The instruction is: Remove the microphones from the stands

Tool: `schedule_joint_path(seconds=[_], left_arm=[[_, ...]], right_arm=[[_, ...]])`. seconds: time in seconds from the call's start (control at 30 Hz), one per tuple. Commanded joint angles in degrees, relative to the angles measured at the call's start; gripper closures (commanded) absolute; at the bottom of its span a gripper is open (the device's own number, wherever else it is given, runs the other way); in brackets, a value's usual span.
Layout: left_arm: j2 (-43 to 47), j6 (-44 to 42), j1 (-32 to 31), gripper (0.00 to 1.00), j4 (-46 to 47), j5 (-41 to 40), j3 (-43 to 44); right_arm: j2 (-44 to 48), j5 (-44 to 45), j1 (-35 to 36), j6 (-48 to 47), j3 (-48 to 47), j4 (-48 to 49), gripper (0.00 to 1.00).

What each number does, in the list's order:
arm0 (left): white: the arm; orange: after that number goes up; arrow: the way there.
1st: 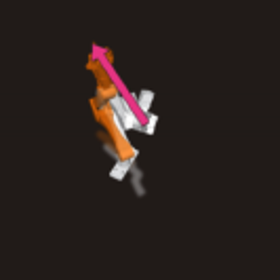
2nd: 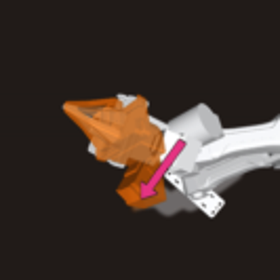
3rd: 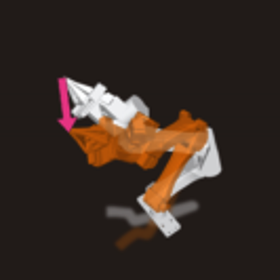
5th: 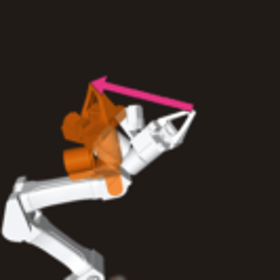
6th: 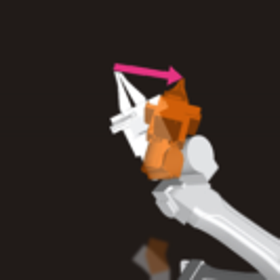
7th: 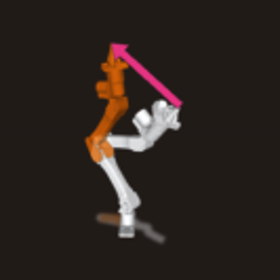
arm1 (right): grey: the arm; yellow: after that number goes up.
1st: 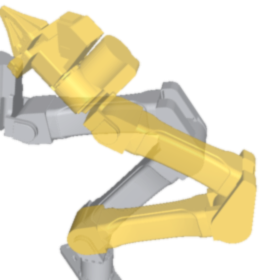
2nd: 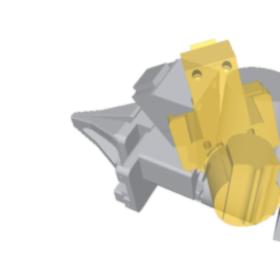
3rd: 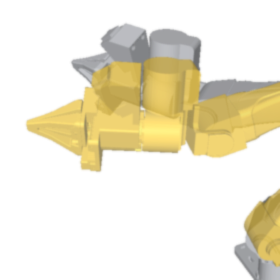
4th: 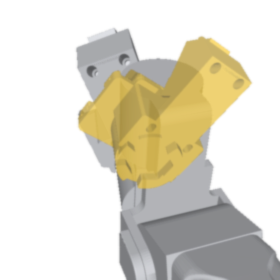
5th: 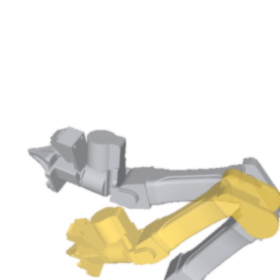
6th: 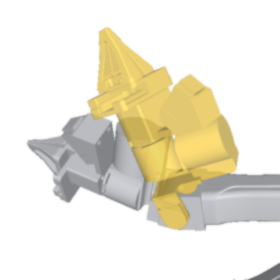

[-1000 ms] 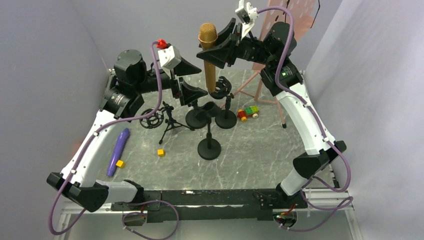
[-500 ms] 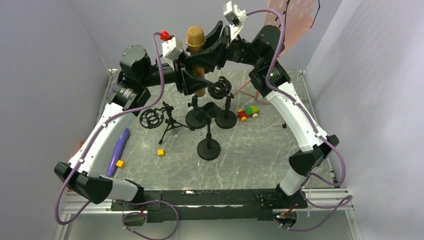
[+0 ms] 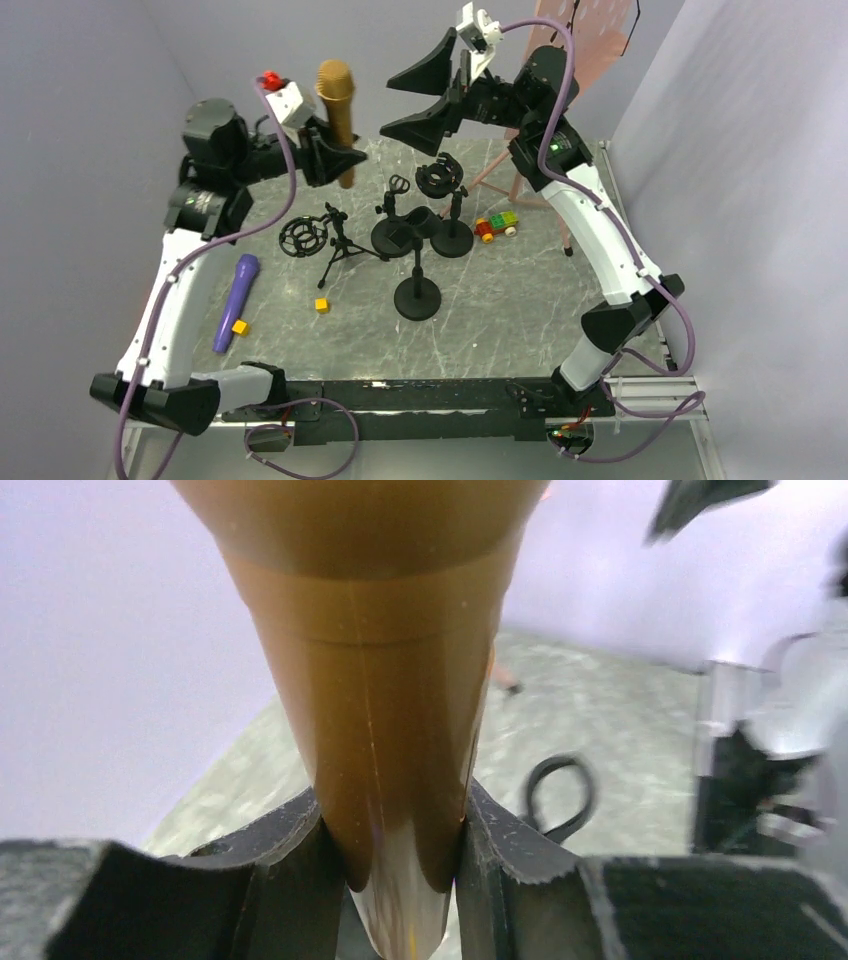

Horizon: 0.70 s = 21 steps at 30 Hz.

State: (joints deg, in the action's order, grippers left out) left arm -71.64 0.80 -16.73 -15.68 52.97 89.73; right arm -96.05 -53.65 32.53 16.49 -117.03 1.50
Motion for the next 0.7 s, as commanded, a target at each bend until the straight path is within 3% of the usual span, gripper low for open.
schedule_joint_path(seconds=[0.0, 0.13, 0.27, 0.4, 0.5, 0.67], left_arm=[[7.7, -17.4, 6.0, 1.00, -16.0, -12.6, 0.7], [14.9, -28.7, 10.7, 1.00, -26.0, -33.7, -8.4], [18.4, -26.6, 20.2, 1.00, -31.6, -47.4, -16.7], [14.5, -20.5, 27.7, 1.00, -41.9, -46.4, -19.1], [14.2, -16.7, 34.5, 1.00, -41.7, -40.4, -26.1], [7.9, -20.7, 35.6, 1.00, -41.2, -37.0, -32.5]], right_arm=[[7.3, 0.0, -2.6, -6.4, 3.0, -5.1, 0.00], [12.0, 0.7, -4.2, -7.3, 10.9, -5.7, 0.00], [13.4, 0.8, -5.6, -7.4, 12.8, -6.0, 0.00], [13.3, 0.9, -6.5, -6.1, 14.0, -5.0, 0.00], [12.4, 0.4, -6.5, -4.8, 14.1, -4.0, 0.00], [10.6, -0.3, -6.4, -3.7, 12.6, -3.0, 0.00]])
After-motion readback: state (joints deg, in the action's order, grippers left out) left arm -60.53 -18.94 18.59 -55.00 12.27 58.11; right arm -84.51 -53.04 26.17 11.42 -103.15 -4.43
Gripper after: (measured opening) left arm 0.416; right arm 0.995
